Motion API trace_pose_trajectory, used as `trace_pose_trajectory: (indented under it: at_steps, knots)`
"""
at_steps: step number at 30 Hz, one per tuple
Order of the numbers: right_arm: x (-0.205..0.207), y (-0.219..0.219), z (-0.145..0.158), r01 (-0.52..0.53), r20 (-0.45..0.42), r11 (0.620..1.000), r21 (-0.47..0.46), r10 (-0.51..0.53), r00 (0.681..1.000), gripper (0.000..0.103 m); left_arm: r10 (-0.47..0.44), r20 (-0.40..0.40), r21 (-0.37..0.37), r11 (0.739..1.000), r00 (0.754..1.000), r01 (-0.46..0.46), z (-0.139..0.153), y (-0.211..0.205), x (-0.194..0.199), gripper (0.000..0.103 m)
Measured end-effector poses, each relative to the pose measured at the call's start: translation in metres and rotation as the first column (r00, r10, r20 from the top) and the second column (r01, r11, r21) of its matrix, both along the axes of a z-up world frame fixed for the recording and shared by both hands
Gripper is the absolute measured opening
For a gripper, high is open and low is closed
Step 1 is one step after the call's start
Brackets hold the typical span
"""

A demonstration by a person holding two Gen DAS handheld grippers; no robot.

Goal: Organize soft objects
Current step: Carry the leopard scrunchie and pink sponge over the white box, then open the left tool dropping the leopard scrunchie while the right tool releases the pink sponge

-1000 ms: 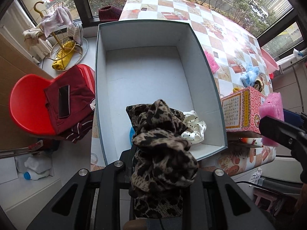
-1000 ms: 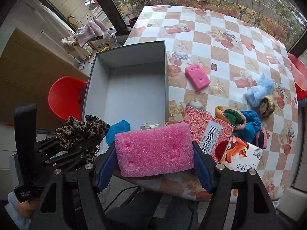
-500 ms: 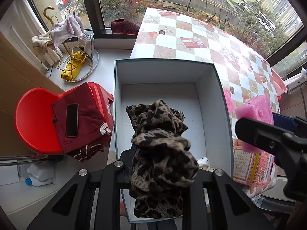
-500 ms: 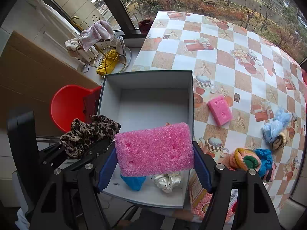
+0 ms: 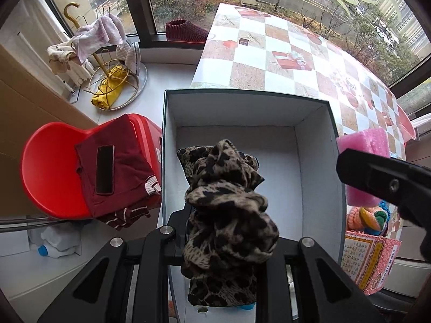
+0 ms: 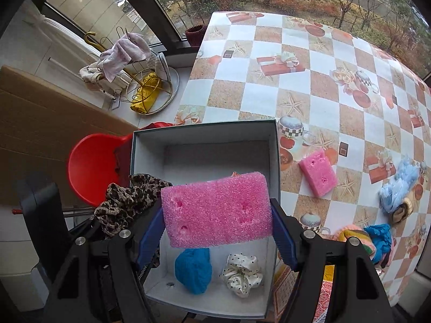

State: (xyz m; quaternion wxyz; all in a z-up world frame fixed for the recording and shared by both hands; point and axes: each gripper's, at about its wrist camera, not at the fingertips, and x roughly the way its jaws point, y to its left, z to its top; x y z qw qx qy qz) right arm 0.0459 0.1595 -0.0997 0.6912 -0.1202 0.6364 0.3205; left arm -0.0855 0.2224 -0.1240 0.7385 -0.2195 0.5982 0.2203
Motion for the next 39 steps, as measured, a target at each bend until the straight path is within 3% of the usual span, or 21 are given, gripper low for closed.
trace_pose_trajectory:
  at_steps: [32,35,37,39]
  knots:
    - [0.012,0.005,-0.032,0.025,-0.089,0.999,-0.025,-0.027,0.996,0.074,0.009,-0.048,-0.033,0.999,0.999,-0.011,-0.022,0.006,0.007,0.025]
    - [0.012,0.007,-0.032,0.014,-0.085,1.0,-0.024,-0.016,0.996,0.074,0.006,-0.035,-0.037,0.999,0.999,-0.007,-0.021,0.006,0.007,0.031]
    - [0.011,0.008,-0.031,0.008,-0.085,1.0,-0.021,-0.01,0.996,0.075,0.004,-0.03,-0.031,0.999,1.0,-0.005,-0.019,0.006,0.008,0.046]
    - [0.01,0.008,-0.031,-0.001,-0.084,1.0,-0.02,-0.001,0.996,0.075,0.006,-0.018,-0.017,1.0,1.0,-0.006,-0.016,0.005,0.008,0.07]
